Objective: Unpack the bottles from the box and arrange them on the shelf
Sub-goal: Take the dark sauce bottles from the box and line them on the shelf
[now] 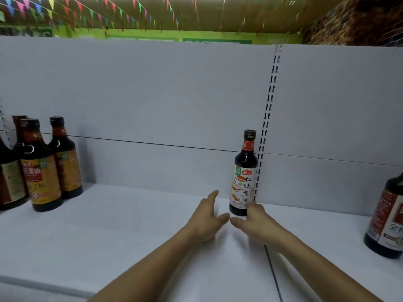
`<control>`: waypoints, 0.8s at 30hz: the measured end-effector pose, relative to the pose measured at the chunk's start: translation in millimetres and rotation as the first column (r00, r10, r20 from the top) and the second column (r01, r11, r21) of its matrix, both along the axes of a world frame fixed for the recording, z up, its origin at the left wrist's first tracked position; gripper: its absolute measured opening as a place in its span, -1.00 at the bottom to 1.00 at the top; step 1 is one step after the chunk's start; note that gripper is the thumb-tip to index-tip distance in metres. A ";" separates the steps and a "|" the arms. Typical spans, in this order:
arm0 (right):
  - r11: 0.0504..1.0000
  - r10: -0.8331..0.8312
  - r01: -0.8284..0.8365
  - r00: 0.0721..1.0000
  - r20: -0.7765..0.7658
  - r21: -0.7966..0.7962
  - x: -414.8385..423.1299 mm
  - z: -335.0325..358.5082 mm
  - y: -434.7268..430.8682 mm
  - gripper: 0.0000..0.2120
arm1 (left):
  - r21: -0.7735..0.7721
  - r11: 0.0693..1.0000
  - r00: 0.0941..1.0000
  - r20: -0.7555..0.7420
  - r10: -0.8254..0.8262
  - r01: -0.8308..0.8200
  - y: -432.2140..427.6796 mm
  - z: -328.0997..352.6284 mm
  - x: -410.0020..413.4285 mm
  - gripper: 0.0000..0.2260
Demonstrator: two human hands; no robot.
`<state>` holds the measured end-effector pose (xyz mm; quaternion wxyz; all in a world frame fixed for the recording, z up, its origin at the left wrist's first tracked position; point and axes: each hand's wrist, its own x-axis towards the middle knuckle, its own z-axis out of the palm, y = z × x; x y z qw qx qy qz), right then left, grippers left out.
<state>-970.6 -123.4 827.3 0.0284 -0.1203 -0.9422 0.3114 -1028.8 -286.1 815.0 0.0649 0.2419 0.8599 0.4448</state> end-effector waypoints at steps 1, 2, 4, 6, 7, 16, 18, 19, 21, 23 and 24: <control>0.999 0.024 -0.024 1.000 0.003 0.026 5.9 4.5 -10.6 -0.31 | 0.034 0.999 1.000 -0.001 0.013 -0.013 -10.5 5.2 6.6 -0.30; 0.998 0.052 -0.052 0.999 -0.003 0.048 11.7 9.5 -22.9 -0.35 | 0.066 0.998 1.000 -0.006 0.026 -0.025 -22.9 9.6 13.5 -0.33; 0.993 0.111 -0.110 0.993 -0.032 0.039 21.8 20.1 -50.3 -0.39 | 0.129 0.990 0.998 -0.023 0.056 -0.052 -50.3 17.3 28.1 -0.38; 0.985 0.167 -0.169 0.983 -0.076 -0.022 28.9 28.2 -78.6 -0.43 | 0.171 0.982 0.995 -0.040 0.092 -0.084 -79.1 21.5 42.0 -0.43; 0.978 0.200 -0.204 0.975 -0.095 -0.043 33.1 31.7 -94.8 -0.45 | 0.185 0.977 0.992 -0.048 0.117 -0.107 -95.6 23.2 50.6 -0.45; 0.831 0.507 -0.542 0.830 -0.232 -0.126 67.1 31.1 -277.4 -0.56 | 0.231 0.867 0.866 -0.141 0.479 -0.442 -283.0 23.7 141.2 -0.56; 0.789 0.553 -0.596 0.795 -0.250 -0.149 75.5 27.6 -317.3 -0.57 | 0.234 0.832 0.828 -0.148 0.541 -0.502 -324.0 21.7 162.9 -0.56; 0.764 0.579 -0.624 0.775 -0.254 -0.162 81.2 26.2 -338.6 -0.57 | 0.232 0.811 0.805 -0.149 0.575 -0.536 -345.7 20.7 176.1 -0.55; 0.712 0.625 -0.677 0.732 -0.272 -0.185 93.7 21.4 -377.9 -0.58 | 0.228 0.766 0.756 -0.149 0.637 -0.601 -386.6 16.9 203.6 -0.54; 0.650 0.674 -0.730 0.682 -0.284 -0.212 106.6 14.9 -415.2 -0.60 | 0.230 0.709 0.696 -0.149 0.702 -0.666 -424.4 11.6 233.4 -0.53; 0.619 0.697 -0.753 0.658 -0.285 -0.223 113.7 11.5 -432.7 -0.62 | 0.235 0.682 0.669 -0.146 0.729 -0.693 -441.1 9.0 248.7 -0.53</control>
